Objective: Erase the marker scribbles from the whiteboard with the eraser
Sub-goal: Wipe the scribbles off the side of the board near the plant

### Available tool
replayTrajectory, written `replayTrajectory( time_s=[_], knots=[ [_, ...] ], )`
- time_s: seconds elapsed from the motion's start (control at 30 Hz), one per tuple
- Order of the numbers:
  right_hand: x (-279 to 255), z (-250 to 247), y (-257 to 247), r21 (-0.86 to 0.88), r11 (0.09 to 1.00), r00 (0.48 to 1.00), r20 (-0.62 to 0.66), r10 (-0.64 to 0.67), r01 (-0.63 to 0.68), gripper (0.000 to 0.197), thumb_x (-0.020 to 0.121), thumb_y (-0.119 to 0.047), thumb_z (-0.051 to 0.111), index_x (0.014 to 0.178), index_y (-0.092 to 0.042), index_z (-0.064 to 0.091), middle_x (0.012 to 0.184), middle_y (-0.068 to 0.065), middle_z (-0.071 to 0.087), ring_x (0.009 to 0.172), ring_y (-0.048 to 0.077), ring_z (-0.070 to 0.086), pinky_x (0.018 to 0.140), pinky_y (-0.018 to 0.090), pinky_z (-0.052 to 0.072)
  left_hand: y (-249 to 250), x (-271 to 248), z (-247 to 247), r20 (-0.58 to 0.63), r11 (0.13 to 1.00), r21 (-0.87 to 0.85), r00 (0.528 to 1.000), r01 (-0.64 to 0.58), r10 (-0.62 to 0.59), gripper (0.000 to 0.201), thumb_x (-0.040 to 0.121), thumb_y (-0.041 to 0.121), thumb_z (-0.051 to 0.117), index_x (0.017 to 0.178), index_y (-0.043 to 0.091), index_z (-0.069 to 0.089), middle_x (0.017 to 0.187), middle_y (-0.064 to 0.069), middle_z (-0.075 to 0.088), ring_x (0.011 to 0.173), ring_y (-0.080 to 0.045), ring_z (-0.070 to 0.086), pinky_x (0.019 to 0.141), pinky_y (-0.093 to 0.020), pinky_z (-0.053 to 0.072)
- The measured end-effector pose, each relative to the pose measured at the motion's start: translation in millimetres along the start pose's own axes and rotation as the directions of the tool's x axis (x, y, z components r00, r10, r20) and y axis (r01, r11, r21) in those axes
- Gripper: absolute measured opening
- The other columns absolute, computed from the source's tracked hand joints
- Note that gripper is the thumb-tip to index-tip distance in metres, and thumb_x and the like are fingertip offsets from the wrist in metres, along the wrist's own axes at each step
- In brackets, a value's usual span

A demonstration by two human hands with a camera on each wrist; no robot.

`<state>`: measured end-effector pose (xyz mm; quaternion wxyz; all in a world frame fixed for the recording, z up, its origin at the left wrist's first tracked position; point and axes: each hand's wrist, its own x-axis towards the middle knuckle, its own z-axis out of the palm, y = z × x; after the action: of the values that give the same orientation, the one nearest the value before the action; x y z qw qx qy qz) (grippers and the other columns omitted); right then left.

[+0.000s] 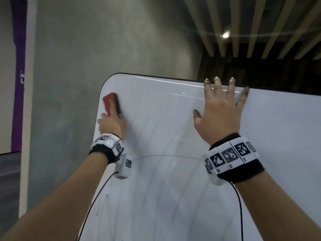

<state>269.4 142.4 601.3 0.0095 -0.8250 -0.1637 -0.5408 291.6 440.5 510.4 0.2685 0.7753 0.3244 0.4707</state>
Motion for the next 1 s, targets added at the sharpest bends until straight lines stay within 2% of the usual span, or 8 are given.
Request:
replayTrajectory(
  time_s=[0.17,0.23,0.33,0.47,0.67,0.77,0.87,1.0],
  knots=[
    [1,2,-2,0.003,1.000,1.000,-0.002,-0.010,0.010,0.081,0.091,-0.047,0.060,0.159,-0.019,0.025,0.165,0.009,0.026,0.154,0.037,0.013,0.119,0.071,0.004,31,-53,-2,-0.173,0.728,0.052,0.712,-0.684,0.681,0.058,0.104,0.036,0.037,0.160,0.027,0.025,0.106,-0.017,0.052,0.087,-0.032,0.046,0.077,-0.043,0.044],
    [0,3,2,0.004,1.000,1.000,-0.008,-0.017,0.017,0.080,0.091,-0.047,0.060,0.158,-0.019,0.028,0.164,0.010,0.028,0.154,0.038,0.016,0.119,0.071,0.005,22,-33,0,-0.173,0.811,0.080,0.793,-0.580,0.584,0.060,0.103,0.037,0.038,0.160,0.025,0.025,0.110,-0.022,0.054,0.091,-0.037,0.051,0.076,-0.047,0.046],
    [0,4,5,0.012,0.999,1.000,-0.002,-0.030,0.030,0.078,0.091,-0.046,0.061,0.157,-0.019,0.030,0.163,0.010,0.028,0.154,0.038,0.016,0.119,0.071,0.005,-19,9,7,0.000,0.999,0.008,0.999,-0.048,0.048,0.064,0.106,0.035,0.038,0.162,0.030,0.007,0.139,-0.029,0.045,0.123,-0.047,0.048,0.102,-0.054,0.041],
    [1,1,2,-0.003,0.999,0.999,0.009,-0.033,0.033,0.079,0.091,-0.045,0.059,0.158,-0.020,0.027,0.165,0.011,0.024,0.155,0.038,0.012,0.118,0.072,0.004,-35,9,-1,0.132,0.975,-0.035,0.968,0.221,-0.214,0.067,0.107,0.035,0.035,0.163,0.028,0.000,0.151,-0.029,0.039,0.136,-0.048,0.042,0.113,-0.052,0.035],
    [-1,3,0,0.013,0.999,0.999,-0.039,-0.030,0.030,0.077,0.093,-0.054,0.052,0.157,-0.018,0.030,0.165,0.013,0.026,0.154,0.040,0.012,0.118,0.072,0.004,-4,-67,8,-0.100,0.913,-0.013,0.909,-0.408,0.405,0.061,0.106,0.036,0.041,0.161,0.026,0.018,0.111,-0.021,0.052,0.093,-0.036,0.049,0.081,-0.045,0.043],
    [-2,6,4,0.025,0.999,0.999,-0.032,-0.036,0.037,0.078,0.093,-0.058,0.050,0.157,-0.019,0.030,0.165,0.013,0.024,0.155,0.039,0.010,0.119,0.071,0.003,-58,-57,31,-0.028,0.991,-0.071,0.993,-0.117,0.115,0.064,0.106,0.039,0.040,0.162,0.031,0.009,0.121,-0.024,0.052,0.101,-0.041,0.054,0.088,-0.049,0.047],
    [-3,9,8,-0.001,0.998,0.998,-0.026,-0.062,0.062,0.081,0.092,-0.058,0.051,0.159,-0.020,0.027,0.166,0.013,0.021,0.155,0.039,0.009,0.119,0.071,0.004,-108,-56,44,0.129,0.947,-0.117,0.950,0.298,-0.283,0.065,0.107,0.035,0.039,0.163,0.029,0.005,0.142,-0.031,0.044,0.125,-0.048,0.051,0.107,-0.051,0.041],
    [-6,11,9,-0.027,0.996,0.995,-0.046,-0.090,0.089,0.083,0.092,-0.059,0.053,0.159,-0.020,0.024,0.168,0.013,0.017,0.155,0.040,0.006,0.120,0.070,0.003,-107,-65,45,0.113,0.954,-0.083,0.954,0.288,-0.278,0.065,0.107,0.034,0.039,0.162,0.029,0.006,0.137,-0.030,0.045,0.120,-0.047,0.053,0.102,-0.051,0.043]
  ],
)
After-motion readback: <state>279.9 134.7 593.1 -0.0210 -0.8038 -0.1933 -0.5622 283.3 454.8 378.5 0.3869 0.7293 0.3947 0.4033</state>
